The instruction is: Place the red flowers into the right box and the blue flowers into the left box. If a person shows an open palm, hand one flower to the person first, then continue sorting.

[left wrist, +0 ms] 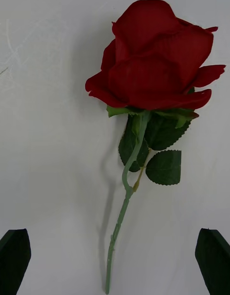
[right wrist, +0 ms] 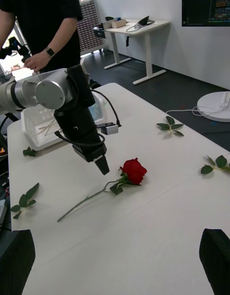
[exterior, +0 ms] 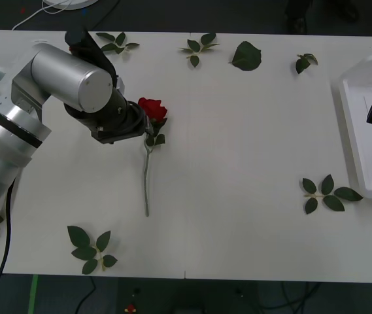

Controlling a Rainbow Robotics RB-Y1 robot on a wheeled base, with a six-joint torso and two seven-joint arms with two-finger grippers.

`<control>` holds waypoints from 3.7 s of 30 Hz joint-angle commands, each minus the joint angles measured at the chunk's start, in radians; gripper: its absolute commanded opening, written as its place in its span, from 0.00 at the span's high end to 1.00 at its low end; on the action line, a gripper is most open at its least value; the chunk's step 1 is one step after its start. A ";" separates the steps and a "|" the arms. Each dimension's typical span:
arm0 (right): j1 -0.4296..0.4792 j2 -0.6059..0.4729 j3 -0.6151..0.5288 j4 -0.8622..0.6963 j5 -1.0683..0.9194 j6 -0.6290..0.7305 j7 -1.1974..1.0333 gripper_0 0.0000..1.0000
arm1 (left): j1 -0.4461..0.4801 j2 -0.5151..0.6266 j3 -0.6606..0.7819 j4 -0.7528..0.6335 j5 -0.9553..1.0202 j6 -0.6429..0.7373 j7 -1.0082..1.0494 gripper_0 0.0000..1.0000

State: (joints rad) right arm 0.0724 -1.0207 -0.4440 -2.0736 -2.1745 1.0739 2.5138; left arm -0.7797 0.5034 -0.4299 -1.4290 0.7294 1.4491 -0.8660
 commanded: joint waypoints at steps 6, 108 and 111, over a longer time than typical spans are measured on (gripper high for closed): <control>0.012 -0.042 0.002 -0.023 -0.013 -0.003 0.016 0.00 | -0.004 0.034 -0.147 0.088 -0.007 -0.190 -0.061 0.00; 0.058 -0.050 0.045 0.000 -0.042 -0.023 0.022 0.00 | -0.055 -0.233 0.131 -0.410 0.469 -0.837 -0.551 1.00; 0.058 -0.050 0.045 0.000 -0.051 -0.034 0.017 0.00 | -0.066 -0.233 0.043 -0.383 0.498 -0.974 -0.550 1.00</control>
State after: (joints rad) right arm 0.1155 -1.0209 -0.4083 -2.0724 -2.2039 1.0568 2.5139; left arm -0.7956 0.2805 -0.3102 -1.8244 1.1906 0.5731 -1.3671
